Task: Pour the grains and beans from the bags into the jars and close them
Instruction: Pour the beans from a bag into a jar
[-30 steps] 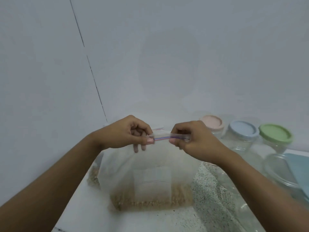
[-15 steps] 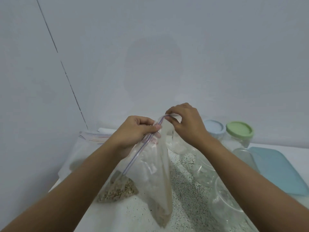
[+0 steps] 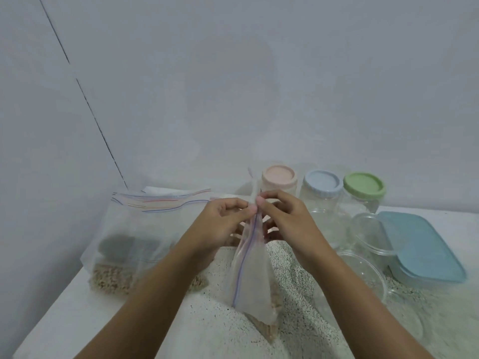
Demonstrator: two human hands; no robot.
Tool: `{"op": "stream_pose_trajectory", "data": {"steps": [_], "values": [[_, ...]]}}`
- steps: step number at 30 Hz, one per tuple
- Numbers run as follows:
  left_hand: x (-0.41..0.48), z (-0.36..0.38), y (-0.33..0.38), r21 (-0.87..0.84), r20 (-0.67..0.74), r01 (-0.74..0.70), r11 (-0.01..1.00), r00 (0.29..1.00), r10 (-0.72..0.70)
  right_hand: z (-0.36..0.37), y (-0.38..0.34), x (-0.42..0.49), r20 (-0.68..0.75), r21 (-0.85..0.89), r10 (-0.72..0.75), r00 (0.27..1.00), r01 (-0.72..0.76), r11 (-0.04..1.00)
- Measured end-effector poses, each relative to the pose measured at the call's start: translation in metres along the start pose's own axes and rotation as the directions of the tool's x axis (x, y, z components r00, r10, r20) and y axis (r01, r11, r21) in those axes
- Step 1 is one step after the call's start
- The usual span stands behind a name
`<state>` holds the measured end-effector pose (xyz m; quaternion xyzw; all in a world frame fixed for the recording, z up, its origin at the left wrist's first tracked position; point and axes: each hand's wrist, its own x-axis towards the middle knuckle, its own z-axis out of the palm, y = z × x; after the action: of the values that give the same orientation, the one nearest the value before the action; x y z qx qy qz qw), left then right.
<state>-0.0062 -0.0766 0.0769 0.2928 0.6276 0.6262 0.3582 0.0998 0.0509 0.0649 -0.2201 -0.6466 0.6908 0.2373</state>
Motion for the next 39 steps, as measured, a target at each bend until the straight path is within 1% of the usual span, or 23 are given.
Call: {"op": "stream_pose_trajectory", "data": {"steps": [3,6,9,15,19,24,28,31,36,39], "values": [[-0.006,-0.002,-0.004,-0.006,0.031,-0.001,1.0,1.0,0.001,-0.003,0.002,-0.011,0.017,0.04,-0.002,1.0,0.002,0.999],[-0.008,-0.006,-0.007,-0.004,0.08,0.022,1.0,0.997,-0.021,-0.005,0.005,-0.014,0.027,0.027,-0.022,0.999,0.021,0.999],[-0.007,-0.011,-0.012,-0.01,0.097,0.017,1.0,0.995,-0.016,-0.005,0.005,-0.017,0.056,0.019,-0.024,0.998,0.023,1.0],[-0.003,-0.014,-0.022,-0.005,0.058,-0.013,1.0,0.998,0.014,-0.004,0.008,-0.014,0.045,-0.015,-0.021,0.999,0.022,1.0],[-0.003,-0.011,-0.029,0.03,0.007,-0.048,0.998,0.999,0.048,-0.004,0.009,-0.011,0.081,-0.053,-0.036,0.996,0.04,0.998],[-0.006,-0.006,-0.027,0.145,-0.052,-0.077,0.986,0.995,0.085,-0.008,0.008,-0.011,0.12,-0.14,-0.069,0.99,0.086,0.986],[-0.008,-0.007,-0.026,0.223,-0.138,-0.074,0.972,0.985,0.107,-0.011,0.006,-0.011,0.132,-0.202,-0.077,0.988,0.103,0.974],[-0.014,-0.01,-0.023,0.272,-0.17,-0.105,0.956,0.973,0.155,-0.017,0.005,-0.011,0.13,-0.27,-0.075,0.989,0.108,0.957],[-0.022,-0.035,-0.017,0.327,-0.253,-0.136,0.935,0.941,0.226,-0.036,0.001,-0.007,0.024,-0.418,-0.095,0.995,0.097,0.903],[-0.026,-0.057,-0.015,0.394,-0.305,-0.134,0.909,0.914,0.267,-0.044,0.001,-0.006,-0.036,-0.594,-0.155,0.987,0.104,0.798]]}}
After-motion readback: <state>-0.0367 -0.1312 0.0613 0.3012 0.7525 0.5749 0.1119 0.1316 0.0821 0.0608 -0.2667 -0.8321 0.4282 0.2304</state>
